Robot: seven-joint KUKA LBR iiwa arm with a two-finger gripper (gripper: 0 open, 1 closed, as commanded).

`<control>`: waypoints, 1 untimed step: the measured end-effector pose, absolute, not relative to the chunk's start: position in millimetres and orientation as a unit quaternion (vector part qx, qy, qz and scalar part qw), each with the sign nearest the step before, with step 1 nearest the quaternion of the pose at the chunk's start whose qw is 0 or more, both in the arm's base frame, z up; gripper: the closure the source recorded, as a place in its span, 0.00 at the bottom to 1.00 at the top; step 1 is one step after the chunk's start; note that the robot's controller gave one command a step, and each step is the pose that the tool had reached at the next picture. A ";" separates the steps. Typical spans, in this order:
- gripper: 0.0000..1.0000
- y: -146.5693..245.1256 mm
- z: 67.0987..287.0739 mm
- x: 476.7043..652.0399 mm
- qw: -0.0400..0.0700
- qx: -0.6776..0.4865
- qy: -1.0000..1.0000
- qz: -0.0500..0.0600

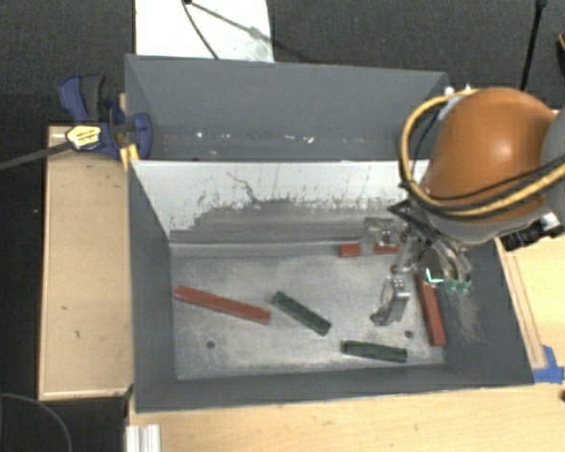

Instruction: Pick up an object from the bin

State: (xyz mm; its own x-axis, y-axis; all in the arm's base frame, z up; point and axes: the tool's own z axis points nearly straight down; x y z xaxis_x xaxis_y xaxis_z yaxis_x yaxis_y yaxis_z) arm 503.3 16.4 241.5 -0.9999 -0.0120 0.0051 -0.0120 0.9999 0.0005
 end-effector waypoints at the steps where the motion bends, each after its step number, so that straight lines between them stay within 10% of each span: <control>1: 0.00 63.2 71.7 502.3 0.002 0.143 -0.990 -0.001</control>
Offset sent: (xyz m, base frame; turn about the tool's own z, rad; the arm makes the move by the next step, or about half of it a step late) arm 0.0003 0.0459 -0.1670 -0.2754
